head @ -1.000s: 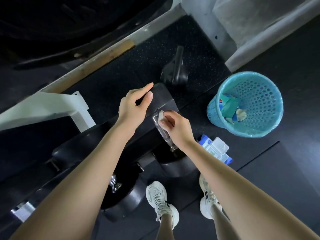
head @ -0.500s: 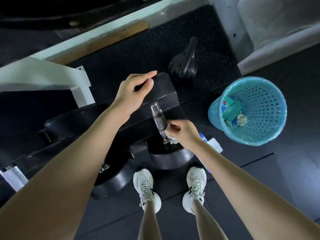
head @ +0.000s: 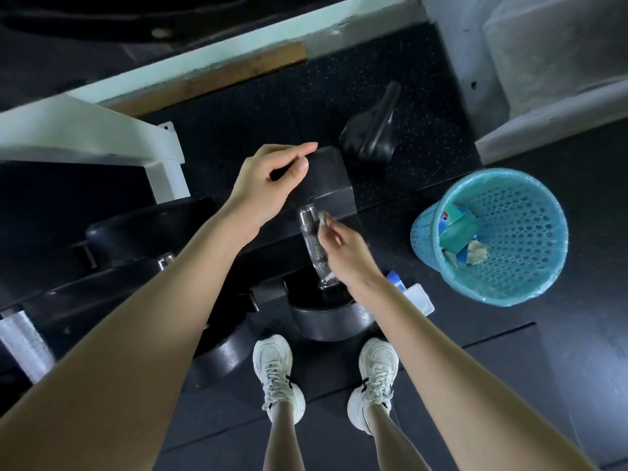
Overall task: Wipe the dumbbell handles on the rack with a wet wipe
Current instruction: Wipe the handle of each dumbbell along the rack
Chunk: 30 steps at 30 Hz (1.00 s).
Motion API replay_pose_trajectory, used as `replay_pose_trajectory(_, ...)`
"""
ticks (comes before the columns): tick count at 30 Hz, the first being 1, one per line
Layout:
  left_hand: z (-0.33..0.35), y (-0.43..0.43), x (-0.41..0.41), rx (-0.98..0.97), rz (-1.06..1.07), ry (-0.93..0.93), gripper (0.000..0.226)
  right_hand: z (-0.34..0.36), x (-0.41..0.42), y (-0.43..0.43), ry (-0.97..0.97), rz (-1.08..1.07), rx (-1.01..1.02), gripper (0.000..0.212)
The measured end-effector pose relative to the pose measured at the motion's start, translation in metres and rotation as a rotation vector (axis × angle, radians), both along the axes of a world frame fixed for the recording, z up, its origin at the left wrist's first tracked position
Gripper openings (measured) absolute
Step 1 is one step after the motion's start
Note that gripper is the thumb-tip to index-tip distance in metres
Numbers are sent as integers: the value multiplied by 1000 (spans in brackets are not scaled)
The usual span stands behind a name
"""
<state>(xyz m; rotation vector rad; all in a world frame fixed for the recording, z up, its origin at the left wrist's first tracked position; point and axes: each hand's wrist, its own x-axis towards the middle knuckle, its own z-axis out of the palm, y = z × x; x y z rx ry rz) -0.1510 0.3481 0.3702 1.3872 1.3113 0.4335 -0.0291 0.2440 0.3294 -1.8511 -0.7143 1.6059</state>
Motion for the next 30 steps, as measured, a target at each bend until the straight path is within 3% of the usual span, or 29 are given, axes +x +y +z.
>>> replay_pose_trajectory(5, -3, 0, 0, 38, 14, -9, 23, -4, -3, 13, 285, -25, -72, 43)
replay_pose_trajectory(8, -3, 0, 0, 35, 14, -15, 22, -4, -5, 24, 284, 35, -17, 22)
replay_pose_trajectory(10, -3, 0, -1, 21, 10, -19, 22, -6, -5, 14, 310, 98, -6, 27)
replay_pose_trajectory(14, -1, 0, -1, 19, 9, -13, 23, -8, 2, 2, 226, 206, -2, 51)
replay_pose_trajectory(21, -1, 0, 0, 28, 2, 5, 22, -3, -1, 39, 263, 151, -130, 46)
replay_pose_trajectory(24, 0, -1, 0, 23, 8, 5, 22, -4, 1, 28, 216, 244, -146, 41)
replay_pose_trajectory(30, 3, -1, 2, 10, 15, 20, 23, -6, 3, 4, 51, 389, -200, 55)
